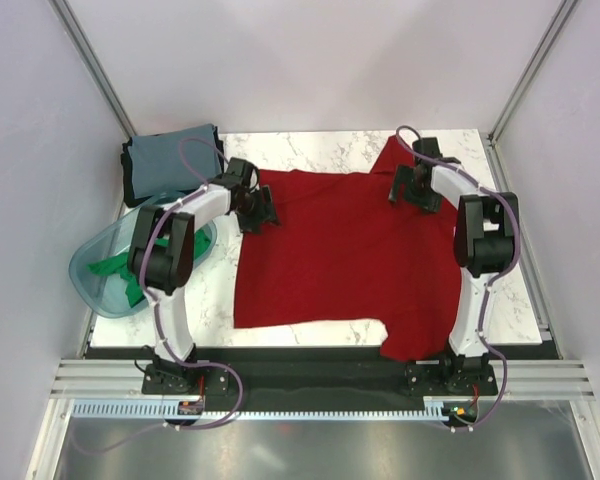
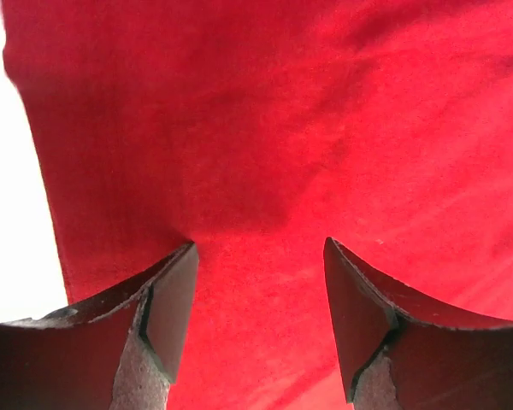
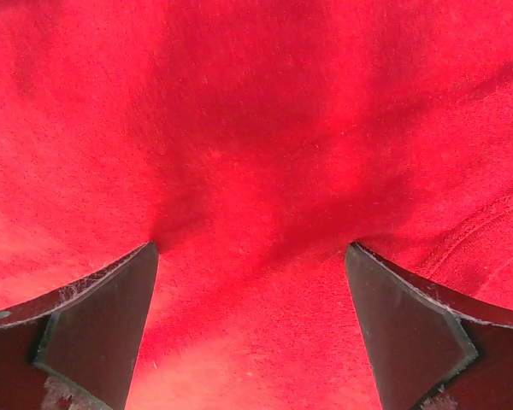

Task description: Fold and stack the t-shirts

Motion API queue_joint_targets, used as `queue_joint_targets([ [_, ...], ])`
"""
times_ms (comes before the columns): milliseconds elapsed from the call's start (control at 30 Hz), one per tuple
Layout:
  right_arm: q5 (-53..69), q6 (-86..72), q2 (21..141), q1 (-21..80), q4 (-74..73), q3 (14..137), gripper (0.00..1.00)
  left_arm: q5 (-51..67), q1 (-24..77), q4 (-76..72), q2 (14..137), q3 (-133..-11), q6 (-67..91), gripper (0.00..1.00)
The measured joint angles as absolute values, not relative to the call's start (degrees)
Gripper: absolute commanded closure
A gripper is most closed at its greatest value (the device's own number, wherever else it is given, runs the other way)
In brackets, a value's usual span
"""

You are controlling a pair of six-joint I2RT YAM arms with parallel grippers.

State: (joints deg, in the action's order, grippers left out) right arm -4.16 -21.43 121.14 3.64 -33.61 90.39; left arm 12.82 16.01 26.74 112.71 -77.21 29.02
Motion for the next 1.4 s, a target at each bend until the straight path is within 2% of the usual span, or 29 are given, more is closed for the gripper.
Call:
queue_joint_targets([
  [400,-4.75,-21.3,138.96,3.64,-35.2,119.0,0.02,16.75,10.66,29.67,128.09,-99.68,29.47,0.34],
  [533,-2.68,-21.28,139.28,3.7,-36.01,120.29,0.02,17.04,9.3,31.55,128.33,-102.1,29.43,0.35],
  [667,-1.48,-21.41,135.09,4.19,-38.19,117.4,0.02,16.93,10.11,34.37,123.02,-101.6,29.32,0.34],
  [800,-2.92,-21.98,121.73,4.84,-39.99,109.36,0.02,16.01,12.58,35.7,110.02,-97.27,29.15,0.34],
  [867,-5.37,-23.64,110.32,5.21,-39.68,101.91,0.02,15.11,14.0,35.73,101.1,-92.49,29.21,0.34],
  [1033,-11.38,-29.26,78.65,4.93,-37.54,78.81,0.02,12.38,17.34,35.16,81.28,-74.72,30.04,0.34],
  [1100,-12.29,-31.38,69.58,4.58,-38.81,70.19,0.02,10.87,18.9,35.24,75.26,-66.32,31.07,0.34],
  [1267,-12.19,-36.97,47.72,4.49,-42.92,49.19,0.02,7.99,21.3,37.26,67.72,-48.82,34.79,0.35],
  [1400,-9.5,-40.18,35.57,4.45,-47.59,44.25,0.04,5.15,21.41,37.67,64.16,-40.53,37.89,0.36],
])
